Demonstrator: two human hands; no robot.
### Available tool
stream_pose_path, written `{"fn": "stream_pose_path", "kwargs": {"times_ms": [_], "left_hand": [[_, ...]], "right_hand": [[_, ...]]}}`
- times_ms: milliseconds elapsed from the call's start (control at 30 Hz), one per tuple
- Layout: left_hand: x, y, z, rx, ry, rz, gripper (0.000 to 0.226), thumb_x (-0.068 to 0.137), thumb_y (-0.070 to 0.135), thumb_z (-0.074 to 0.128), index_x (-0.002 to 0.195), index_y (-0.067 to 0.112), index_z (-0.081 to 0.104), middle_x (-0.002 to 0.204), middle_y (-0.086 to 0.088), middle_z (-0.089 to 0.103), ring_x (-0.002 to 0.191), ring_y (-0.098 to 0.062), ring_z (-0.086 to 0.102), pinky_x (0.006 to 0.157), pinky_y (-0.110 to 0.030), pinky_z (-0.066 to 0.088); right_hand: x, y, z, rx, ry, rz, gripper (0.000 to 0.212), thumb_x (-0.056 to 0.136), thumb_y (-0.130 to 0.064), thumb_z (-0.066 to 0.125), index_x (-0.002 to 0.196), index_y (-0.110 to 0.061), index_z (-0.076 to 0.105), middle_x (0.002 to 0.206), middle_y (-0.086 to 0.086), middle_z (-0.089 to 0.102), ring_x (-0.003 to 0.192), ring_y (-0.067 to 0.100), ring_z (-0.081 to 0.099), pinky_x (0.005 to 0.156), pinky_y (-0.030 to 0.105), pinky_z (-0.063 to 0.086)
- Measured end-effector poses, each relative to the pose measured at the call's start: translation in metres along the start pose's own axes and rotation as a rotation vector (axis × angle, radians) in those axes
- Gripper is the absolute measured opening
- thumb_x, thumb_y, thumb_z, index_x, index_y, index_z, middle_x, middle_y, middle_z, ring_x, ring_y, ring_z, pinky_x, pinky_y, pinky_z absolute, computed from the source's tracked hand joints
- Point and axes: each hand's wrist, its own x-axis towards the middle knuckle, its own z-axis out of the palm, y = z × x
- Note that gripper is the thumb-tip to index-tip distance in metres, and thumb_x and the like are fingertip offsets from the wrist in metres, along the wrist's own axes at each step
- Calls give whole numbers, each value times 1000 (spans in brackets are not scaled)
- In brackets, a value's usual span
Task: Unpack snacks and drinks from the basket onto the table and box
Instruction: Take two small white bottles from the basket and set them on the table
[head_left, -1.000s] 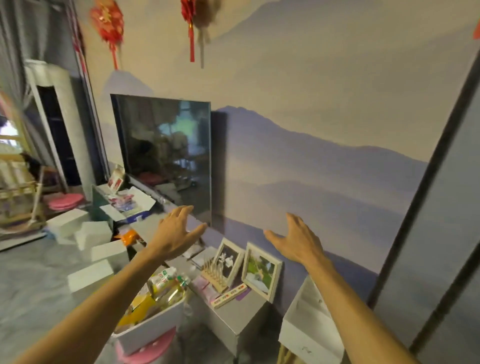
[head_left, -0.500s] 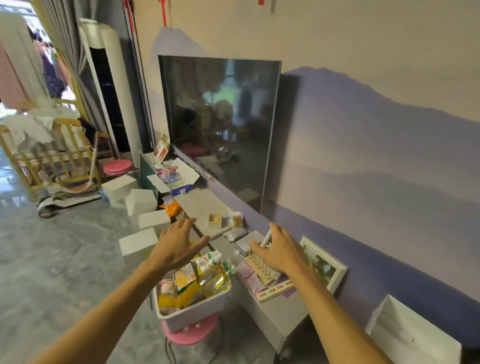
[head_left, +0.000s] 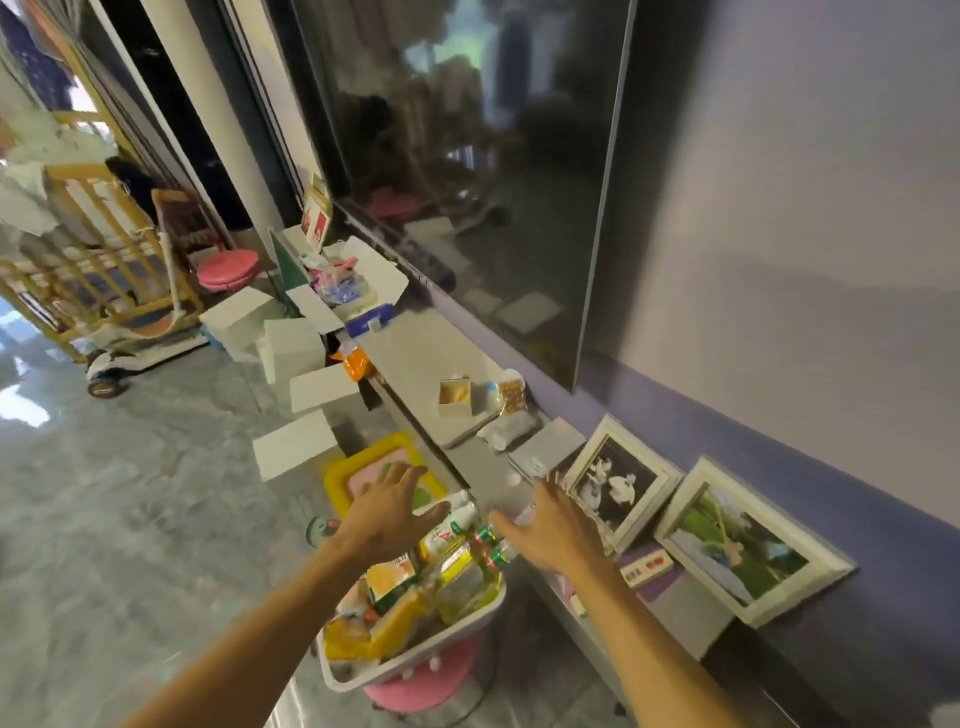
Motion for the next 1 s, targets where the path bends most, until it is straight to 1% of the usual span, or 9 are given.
{"fn": "stream_pose_path", "kwargs": {"times_ms": [200,300,400,500,600,667,800,900,1000], "left_hand": [[104,-44,54,75,-184,55,84,94,78,44,160,26,32,166,-4,35,148,-31,39,119,-52,35],[154,-71,90,105,-235,114,83,96,74,46,161,25,32,166,-4,36,145,-30,43,116,-47,40],[205,-94,135,145,-296,181,80,98,71,47,162,26,30,167,-3,33,147,-28,41,116,-45,38],[255,-118,190,147,-345,233,80,97,70,49,161,25,31,165,-3,36,144,-27,45,113,-43,42],[290,-137,241,104,-394,255,78,97,68,51,158,23,36,159,-6,43,140,-29,49,111,-45,44],[303,-144,268,68,-413,252,76,97,67,52,156,21,38,155,-8,46,136,-31,51,108,-47,46],[318,-150,303,-72,-436,252,64,100,58,57,148,17,50,144,-12,56,126,-33,58,99,-41,50],[319,-154,308,-230,-402,257,59,94,53,67,137,15,60,133,-8,63,118,-29,63,93,-37,52],[315,-157,302,-299,-370,257,70,82,60,62,136,16,60,126,-7,67,105,-24,67,82,-32,54]], "right_hand": [[89,13,87,57,-122,137,97,83,-87,49,150,-16,44,151,10,54,135,33,55,103,47,50],[127,14,135,31,-102,189,96,82,-89,49,143,-16,47,145,13,58,130,34,57,99,45,50],[168,15,193,19,-36,247,96,76,-92,45,136,-17,53,135,12,63,125,33,59,101,47,49],[208,21,250,-11,19,301,99,75,-92,35,134,-15,56,137,12,60,132,36,52,108,50,42],[234,31,294,-41,46,353,113,75,-92,20,147,-12,53,157,16,46,153,41,29,120,55,29],[245,37,313,-38,70,372,107,81,-90,25,150,-14,53,167,15,34,160,40,12,126,58,20],[256,45,335,-35,134,369,96,80,-90,27,138,-24,67,170,6,32,161,37,1,125,63,10],[258,46,338,29,188,375,79,83,-84,48,125,-23,76,166,2,40,161,35,3,125,64,9],[257,39,344,85,241,384,65,83,-76,64,120,-25,79,159,-4,48,160,34,7,123,64,14]]}}
